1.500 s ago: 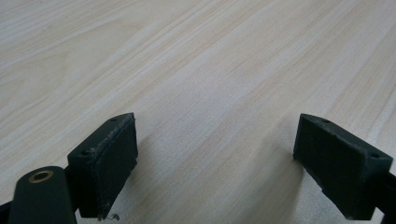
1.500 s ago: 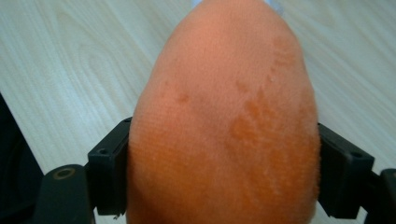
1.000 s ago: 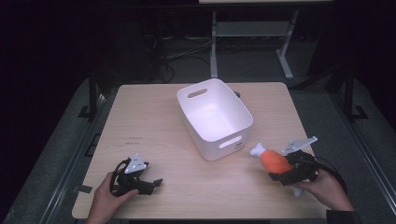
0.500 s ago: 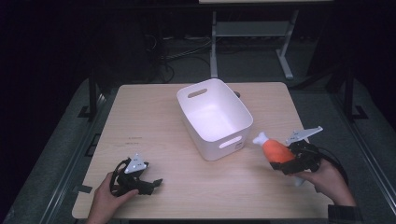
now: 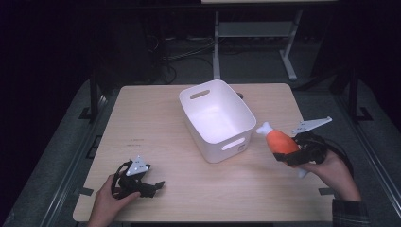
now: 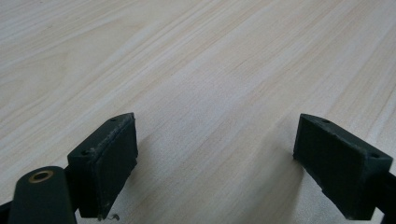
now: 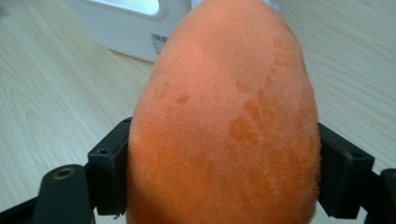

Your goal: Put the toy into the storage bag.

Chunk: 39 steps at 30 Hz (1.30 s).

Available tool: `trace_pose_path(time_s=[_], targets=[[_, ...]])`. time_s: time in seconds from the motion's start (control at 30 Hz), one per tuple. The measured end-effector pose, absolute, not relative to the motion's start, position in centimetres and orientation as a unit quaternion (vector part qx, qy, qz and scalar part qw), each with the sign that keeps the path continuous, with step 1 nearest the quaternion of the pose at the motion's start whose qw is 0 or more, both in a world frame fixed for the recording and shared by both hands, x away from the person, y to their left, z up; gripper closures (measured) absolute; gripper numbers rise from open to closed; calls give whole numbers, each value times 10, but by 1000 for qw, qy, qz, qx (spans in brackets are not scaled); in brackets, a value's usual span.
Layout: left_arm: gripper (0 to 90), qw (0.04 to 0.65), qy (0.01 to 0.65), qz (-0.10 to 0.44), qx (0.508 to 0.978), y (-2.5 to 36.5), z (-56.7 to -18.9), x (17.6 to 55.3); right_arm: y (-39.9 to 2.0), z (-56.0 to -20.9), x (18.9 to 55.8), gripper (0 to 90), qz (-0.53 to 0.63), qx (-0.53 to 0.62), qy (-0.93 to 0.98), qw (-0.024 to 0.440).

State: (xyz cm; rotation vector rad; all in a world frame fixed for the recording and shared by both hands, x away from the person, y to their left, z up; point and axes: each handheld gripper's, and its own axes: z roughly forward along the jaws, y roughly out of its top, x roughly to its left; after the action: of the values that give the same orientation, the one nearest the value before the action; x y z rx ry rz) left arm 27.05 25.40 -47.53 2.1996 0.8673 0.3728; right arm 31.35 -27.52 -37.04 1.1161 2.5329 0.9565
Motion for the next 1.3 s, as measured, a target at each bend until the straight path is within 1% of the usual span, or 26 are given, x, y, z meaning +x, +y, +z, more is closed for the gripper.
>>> trace_pose_path(time_s=[0.63,0.9,1.3], targets=[[127,365,337,145,856,254,-475,271,-267,-343,329,205,339,372,858,104],[127,365,338,145,855,254,-475,270,-252,-327,340,205,339,369,859,103],[127,365,338,145,855,254,-475,271,-227,-312,355,206,338,360,864,102]])
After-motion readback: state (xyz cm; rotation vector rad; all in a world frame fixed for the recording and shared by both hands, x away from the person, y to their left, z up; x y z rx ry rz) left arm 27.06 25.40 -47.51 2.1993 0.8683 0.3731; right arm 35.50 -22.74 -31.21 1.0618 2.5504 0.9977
